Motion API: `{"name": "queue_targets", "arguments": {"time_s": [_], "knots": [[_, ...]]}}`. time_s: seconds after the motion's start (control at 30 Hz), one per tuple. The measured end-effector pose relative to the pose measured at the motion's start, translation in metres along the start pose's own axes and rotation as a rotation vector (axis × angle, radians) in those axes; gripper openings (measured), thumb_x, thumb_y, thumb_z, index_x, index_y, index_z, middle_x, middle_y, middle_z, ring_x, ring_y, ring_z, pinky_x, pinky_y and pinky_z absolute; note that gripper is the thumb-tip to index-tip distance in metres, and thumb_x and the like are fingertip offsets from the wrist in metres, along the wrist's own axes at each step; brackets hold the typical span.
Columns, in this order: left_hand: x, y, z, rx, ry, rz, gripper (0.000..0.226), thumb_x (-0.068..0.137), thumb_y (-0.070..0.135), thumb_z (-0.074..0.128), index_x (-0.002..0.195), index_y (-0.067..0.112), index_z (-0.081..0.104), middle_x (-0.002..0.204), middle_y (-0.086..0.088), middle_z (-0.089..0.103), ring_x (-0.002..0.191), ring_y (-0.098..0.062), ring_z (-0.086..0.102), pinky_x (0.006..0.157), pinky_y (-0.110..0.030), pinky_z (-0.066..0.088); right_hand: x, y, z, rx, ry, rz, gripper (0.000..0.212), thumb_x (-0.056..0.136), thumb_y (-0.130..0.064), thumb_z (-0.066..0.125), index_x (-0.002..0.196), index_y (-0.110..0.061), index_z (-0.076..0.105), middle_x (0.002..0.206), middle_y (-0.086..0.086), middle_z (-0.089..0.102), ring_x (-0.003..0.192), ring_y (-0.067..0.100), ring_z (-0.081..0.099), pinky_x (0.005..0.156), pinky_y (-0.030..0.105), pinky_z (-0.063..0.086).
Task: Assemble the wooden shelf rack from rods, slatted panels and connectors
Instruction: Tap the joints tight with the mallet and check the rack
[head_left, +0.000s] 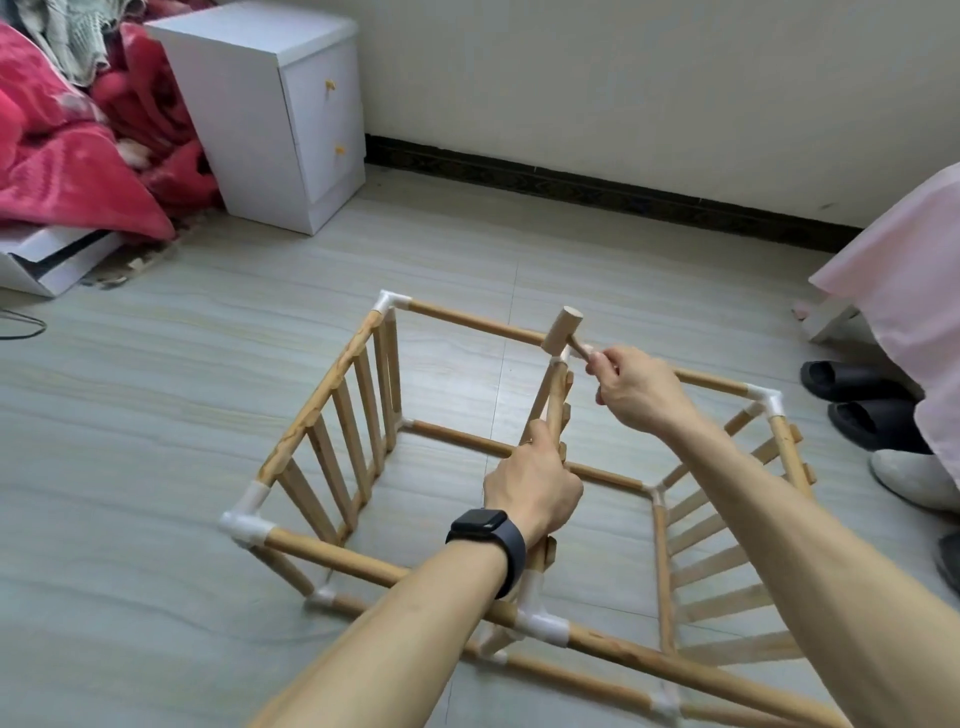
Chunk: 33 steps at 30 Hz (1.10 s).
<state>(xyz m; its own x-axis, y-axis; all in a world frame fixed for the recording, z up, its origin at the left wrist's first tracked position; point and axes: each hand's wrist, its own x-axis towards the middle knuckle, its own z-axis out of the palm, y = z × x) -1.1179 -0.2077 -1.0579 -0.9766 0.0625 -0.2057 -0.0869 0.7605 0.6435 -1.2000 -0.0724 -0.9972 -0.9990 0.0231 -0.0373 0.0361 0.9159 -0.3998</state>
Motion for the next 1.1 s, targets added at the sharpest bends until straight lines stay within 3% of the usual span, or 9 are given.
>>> {"name": "queue_targets", "arguments": {"time_s": [0.2,0.27,0.33,0.47,0.6,0.73,0.87,1.0,1.1], "knots": [[0.002,-0.002,0.002,-0.026,0.014,0.012,0.025,0.093,0.020,0.045,0.116,0.019,0.034,0.089,-0.002,0.059,0.076,-0.030,0.055,0.066,-0.040,0.042,0.002,-0.005,0.004,0.226,0.503,-0.279,0.031,0.110,-0.027,0.036,0.106,-0.009,0.060,0.073,-0.001,0.057,0.059,0.019,0.053,0.052,0.032,0.041],[0.002,-0.002,0.002,-0.035,0.012,0.020,0.027,0.093,0.019,0.045,0.116,0.018,0.033,0.092,-0.005,0.062,0.076,-0.031,0.054,0.066,-0.039,0.041,0.001,0.003,0.010,-0.062,0.243,-0.159,0.032,0.110,-0.030,0.035,0.104,-0.011,0.060,0.086,0.009,0.065,0.073,0.031,0.058,0.064,0.039,0.047],[0.002,-0.002,0.002,-0.040,0.010,0.027,0.027,0.092,0.019,0.045,0.117,0.017,0.033,0.088,-0.003,0.058,0.075,-0.031,0.052,0.066,-0.039,0.039,0.004,0.012,0.004,-0.069,0.097,-0.040,0.036,0.109,-0.034,0.035,0.102,-0.013,0.063,0.089,0.012,0.070,0.076,0.034,0.062,0.066,0.043,0.051],[0.003,-0.001,0.001,-0.046,0.005,0.026,0.023,0.093,0.018,0.044,0.114,0.018,0.033,0.081,0.002,0.052,0.073,-0.029,0.052,0.065,-0.038,0.038,0.001,0.010,-0.002,0.245,0.543,-0.174,0.031,0.110,-0.031,0.032,0.106,-0.014,0.057,0.067,0.002,0.059,0.053,0.020,0.057,0.045,0.030,0.043],[0.000,-0.001,-0.001,-0.043,0.009,0.039,0.020,0.095,0.020,0.043,0.112,0.018,0.032,0.087,-0.002,0.056,0.074,-0.030,0.052,0.066,-0.039,0.038,0.005,0.012,0.006,-0.088,0.097,-0.013,0.036,0.109,-0.032,0.032,0.101,-0.012,0.060,0.086,0.014,0.067,0.075,0.033,0.060,0.065,0.040,0.047],[0.001,-0.001,-0.002,-0.040,0.006,0.040,0.017,0.095,0.020,0.042,0.105,0.021,0.028,0.085,-0.002,0.055,0.072,-0.029,0.051,0.066,-0.039,0.038,-0.001,0.012,0.012,0.157,0.418,-0.146,0.033,0.110,-0.029,0.033,0.108,-0.010,0.059,0.070,0.005,0.062,0.057,0.024,0.057,0.051,0.033,0.043],[0.000,-0.002,-0.002,-0.019,-0.015,0.043,0.016,0.097,0.025,0.041,0.109,0.018,0.033,0.098,-0.007,0.064,0.078,-0.033,0.053,0.070,-0.041,0.040,-0.003,0.012,0.011,-0.108,0.040,0.052,0.041,0.109,-0.038,0.031,0.108,-0.011,0.062,0.094,0.015,0.068,0.085,0.037,0.062,0.077,0.047,0.053],[-0.001,-0.008,-0.024,0.104,-0.037,0.162,0.049,0.099,0.057,0.033,0.124,0.018,0.048,0.125,-0.006,0.056,0.108,-0.029,0.059,0.080,-0.043,0.045,-0.003,0.003,0.000,0.060,0.132,0.011,0.037,0.108,-0.037,0.033,0.098,-0.015,0.062,0.077,0.007,0.064,0.067,0.026,0.058,0.060,0.038,0.042],[0.011,-0.040,-0.073,0.305,0.168,0.318,0.056,0.097,0.059,0.035,0.137,0.023,0.050,0.149,-0.005,0.044,0.129,-0.026,0.048,0.098,-0.046,0.046,-0.006,-0.011,0.003,0.122,0.031,-0.003,0.016,0.103,-0.027,0.042,0.100,-0.020,0.056,0.082,0.002,0.063,0.069,0.018,0.057,0.055,0.029,0.037]]}}
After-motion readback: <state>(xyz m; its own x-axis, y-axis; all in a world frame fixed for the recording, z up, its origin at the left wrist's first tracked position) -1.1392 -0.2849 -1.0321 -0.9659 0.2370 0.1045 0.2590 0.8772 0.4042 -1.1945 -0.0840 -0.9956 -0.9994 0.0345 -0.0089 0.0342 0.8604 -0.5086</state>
